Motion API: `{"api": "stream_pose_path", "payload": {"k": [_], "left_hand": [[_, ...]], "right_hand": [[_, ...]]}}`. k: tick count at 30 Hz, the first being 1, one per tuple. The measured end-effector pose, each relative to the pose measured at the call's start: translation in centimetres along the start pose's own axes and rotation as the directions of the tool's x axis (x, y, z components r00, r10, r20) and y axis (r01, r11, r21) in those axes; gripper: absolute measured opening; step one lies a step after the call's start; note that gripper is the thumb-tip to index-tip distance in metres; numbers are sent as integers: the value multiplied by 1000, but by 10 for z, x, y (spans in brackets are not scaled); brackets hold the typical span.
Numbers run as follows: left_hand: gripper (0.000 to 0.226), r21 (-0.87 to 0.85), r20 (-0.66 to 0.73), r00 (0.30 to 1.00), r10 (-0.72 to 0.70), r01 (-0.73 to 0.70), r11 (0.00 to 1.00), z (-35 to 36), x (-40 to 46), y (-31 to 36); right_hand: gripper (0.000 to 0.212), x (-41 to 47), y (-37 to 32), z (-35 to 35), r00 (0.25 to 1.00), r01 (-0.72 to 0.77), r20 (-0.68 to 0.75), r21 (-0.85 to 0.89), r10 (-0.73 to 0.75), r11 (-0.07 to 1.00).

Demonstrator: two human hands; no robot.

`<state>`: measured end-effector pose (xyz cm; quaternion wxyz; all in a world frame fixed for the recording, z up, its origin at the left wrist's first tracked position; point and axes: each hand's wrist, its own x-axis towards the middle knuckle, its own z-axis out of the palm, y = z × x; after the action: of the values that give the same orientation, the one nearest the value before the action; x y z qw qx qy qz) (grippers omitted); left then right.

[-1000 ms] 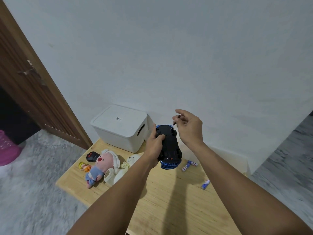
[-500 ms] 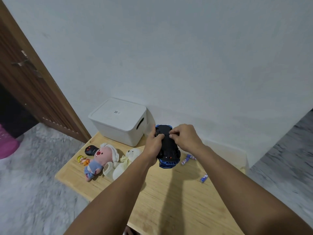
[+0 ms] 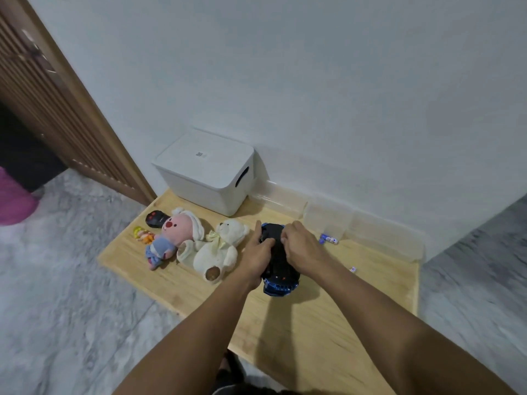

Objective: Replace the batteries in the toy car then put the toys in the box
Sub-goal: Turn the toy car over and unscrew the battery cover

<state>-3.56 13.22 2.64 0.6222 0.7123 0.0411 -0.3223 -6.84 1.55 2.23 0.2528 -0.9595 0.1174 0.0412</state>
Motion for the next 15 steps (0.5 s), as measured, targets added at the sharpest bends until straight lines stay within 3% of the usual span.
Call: {"api": "stream_pose_path", "payload": {"k": [2,6,9,12,15], "left_hand": [[65,25,-4,1000,-8,9,1000,-3,-1,-10],[48,23,-4,999,-43,43,999,-13,1,-21],[59,27,-29,996,-80,81,996,-21,4,-27],[64,9,-66,992,-106,107,994,-25,8,-31],[65,-4,-74,991,-113,113,994,-27,12,-35]], "right_hand": [[7,-2,1,7,999,-2,49,-5,2,1000],[16,-6,14,20,996,-92,-1,20,92,996],[15,-13,30,40,977,-193,74,-109,202,975],[18,-25,43,64,970,-176,135,-196,204,965],[14,-33,50,75,979,-157,100,-176,176,972]]}}
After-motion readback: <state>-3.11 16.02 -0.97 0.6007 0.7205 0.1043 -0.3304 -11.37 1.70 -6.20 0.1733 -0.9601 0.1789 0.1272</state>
